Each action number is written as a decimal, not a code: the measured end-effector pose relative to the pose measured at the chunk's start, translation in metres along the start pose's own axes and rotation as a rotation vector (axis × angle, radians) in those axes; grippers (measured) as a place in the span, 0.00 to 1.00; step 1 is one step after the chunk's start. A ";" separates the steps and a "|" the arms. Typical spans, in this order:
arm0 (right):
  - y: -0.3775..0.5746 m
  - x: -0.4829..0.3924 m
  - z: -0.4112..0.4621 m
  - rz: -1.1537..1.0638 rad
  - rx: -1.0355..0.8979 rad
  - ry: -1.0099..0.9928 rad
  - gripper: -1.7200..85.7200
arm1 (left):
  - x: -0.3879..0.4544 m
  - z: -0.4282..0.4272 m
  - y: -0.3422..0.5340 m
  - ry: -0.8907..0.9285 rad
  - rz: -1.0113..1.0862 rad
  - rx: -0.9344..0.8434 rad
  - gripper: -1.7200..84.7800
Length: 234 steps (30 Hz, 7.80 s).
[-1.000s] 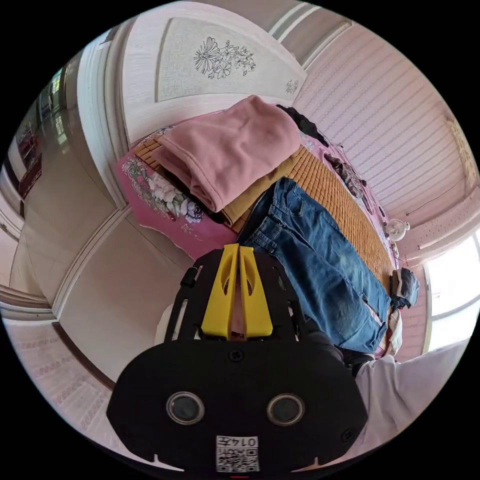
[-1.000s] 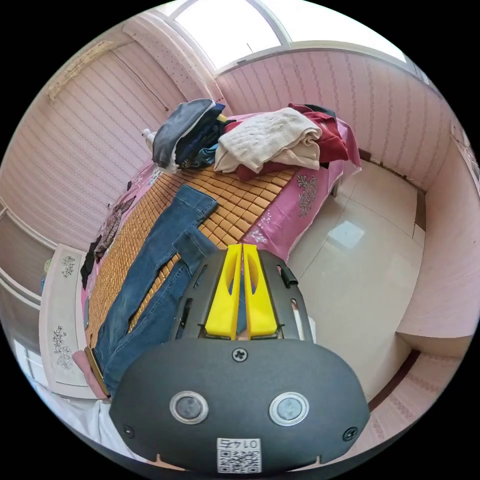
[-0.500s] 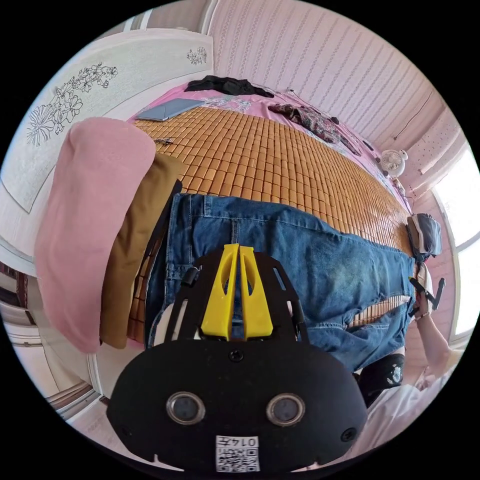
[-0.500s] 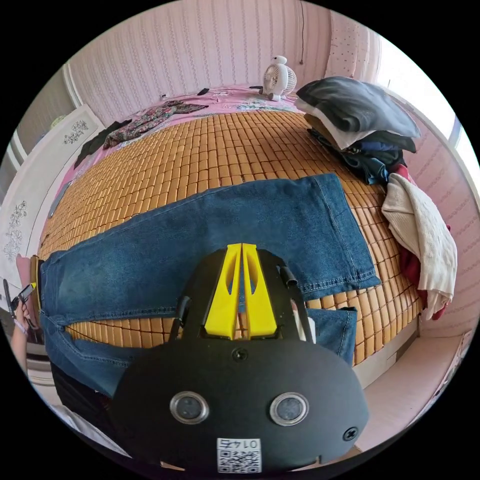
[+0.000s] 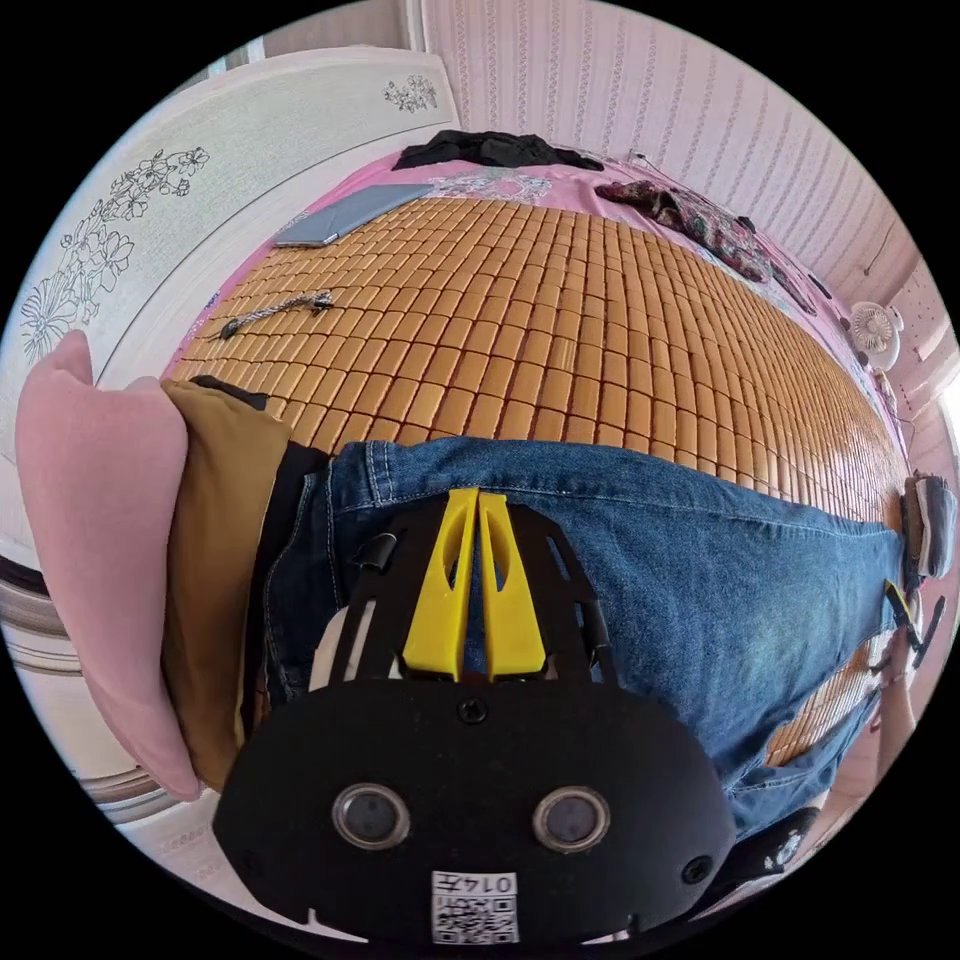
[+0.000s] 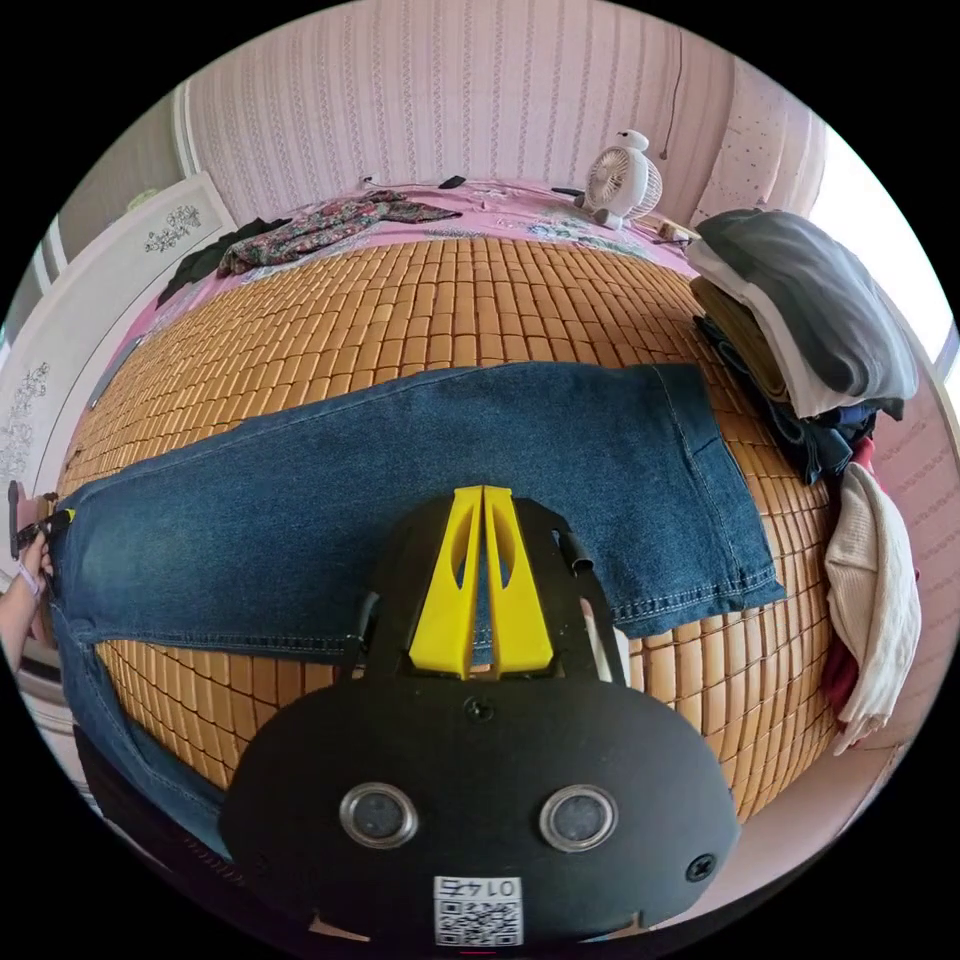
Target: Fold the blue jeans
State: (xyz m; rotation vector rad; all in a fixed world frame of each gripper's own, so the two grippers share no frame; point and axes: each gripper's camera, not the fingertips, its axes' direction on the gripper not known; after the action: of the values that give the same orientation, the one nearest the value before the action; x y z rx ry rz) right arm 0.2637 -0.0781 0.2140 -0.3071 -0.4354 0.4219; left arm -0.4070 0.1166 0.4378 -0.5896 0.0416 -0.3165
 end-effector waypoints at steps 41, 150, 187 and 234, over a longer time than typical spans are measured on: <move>0.129 0.281 -0.283 0.716 0.192 -0.200 0.08 | 0.281 0.000 0.198 0.461 0.708 -0.257 0.09; -0.147 0.080 -0.302 0.401 0.144 -0.365 0.11 | -0.187 -0.116 0.151 0.389 -0.469 0.283 0.10; 0.106 0.262 -0.237 0.669 0.053 -0.088 0.02 | 0.105 -0.053 0.195 0.503 0.346 -0.115 0.01; 0.151 -0.083 0.154 -0.709 -0.197 -0.222 0.09 | 0.331 0.013 0.209 0.447 0.812 -0.186 0.02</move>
State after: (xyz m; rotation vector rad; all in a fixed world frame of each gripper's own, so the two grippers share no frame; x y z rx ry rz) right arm 0.0741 0.0453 0.2627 -0.2768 -0.7674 -0.2854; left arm -0.0314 0.1867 0.3505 -0.6285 0.7281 0.3571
